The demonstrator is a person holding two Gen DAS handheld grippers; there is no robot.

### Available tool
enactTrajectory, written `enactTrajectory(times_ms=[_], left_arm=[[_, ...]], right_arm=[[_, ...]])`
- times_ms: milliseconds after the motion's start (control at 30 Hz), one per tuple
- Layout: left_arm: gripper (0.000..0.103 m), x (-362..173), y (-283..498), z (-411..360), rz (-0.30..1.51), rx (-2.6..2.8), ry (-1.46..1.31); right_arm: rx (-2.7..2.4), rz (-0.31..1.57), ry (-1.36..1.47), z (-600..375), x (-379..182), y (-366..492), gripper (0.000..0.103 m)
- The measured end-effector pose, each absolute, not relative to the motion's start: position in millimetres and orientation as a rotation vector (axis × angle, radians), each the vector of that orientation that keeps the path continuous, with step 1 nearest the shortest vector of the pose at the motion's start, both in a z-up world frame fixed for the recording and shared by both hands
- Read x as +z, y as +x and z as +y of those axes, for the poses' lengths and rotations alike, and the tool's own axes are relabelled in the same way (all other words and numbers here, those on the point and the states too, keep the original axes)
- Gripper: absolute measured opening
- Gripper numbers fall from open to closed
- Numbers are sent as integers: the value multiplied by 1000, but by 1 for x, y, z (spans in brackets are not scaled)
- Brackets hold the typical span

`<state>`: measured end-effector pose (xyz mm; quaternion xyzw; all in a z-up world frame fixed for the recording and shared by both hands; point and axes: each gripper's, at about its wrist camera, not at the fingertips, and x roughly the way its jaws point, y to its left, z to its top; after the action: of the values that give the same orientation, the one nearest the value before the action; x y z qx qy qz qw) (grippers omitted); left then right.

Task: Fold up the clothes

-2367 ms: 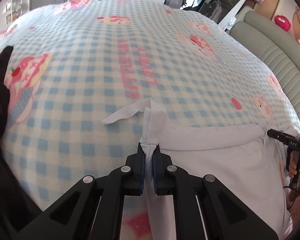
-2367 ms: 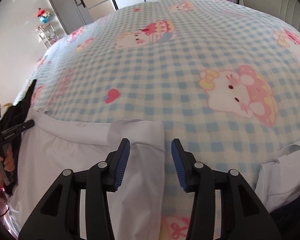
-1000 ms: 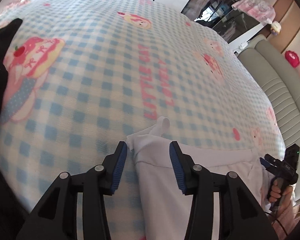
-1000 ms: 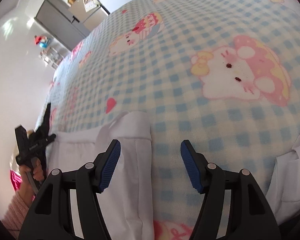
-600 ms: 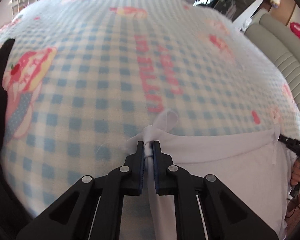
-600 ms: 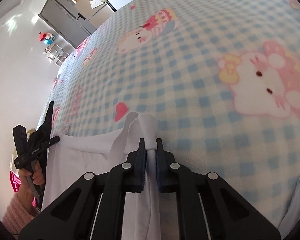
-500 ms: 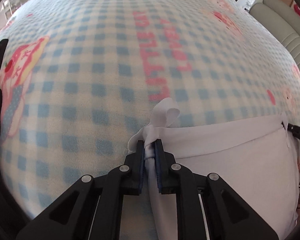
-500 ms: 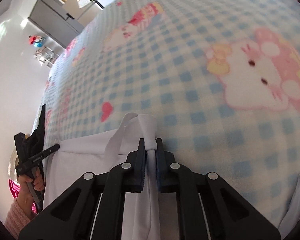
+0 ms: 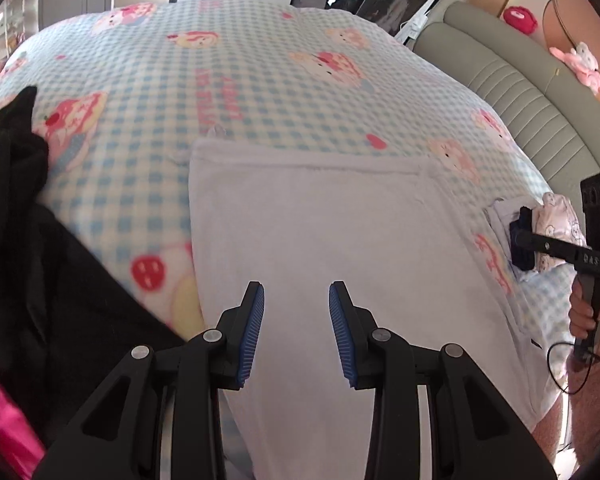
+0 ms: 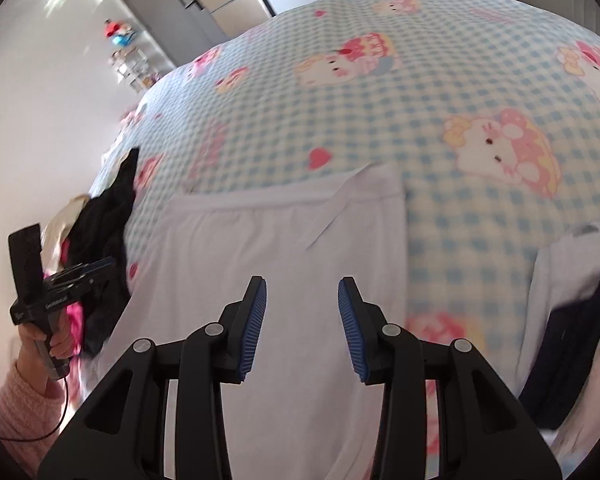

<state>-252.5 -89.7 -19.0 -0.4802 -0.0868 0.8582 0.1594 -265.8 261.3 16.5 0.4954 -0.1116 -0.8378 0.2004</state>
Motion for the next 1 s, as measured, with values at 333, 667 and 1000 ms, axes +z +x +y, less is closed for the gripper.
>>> enactTrajectory(times_ms=[333,667,1000], left_arm=[[32,-76,-138,-9,-92,2460,-1478],[35,-57,-39,-41,-413,2502,-1291],[28,-74,11,-68,-454,2472,-1475]], right_arm=[[-2374,-240,1431,202,-54,-102,37],[-2408,-384,1332,236,-33,-23,41],[-2410,-386,1463,232,-71,20,29]])
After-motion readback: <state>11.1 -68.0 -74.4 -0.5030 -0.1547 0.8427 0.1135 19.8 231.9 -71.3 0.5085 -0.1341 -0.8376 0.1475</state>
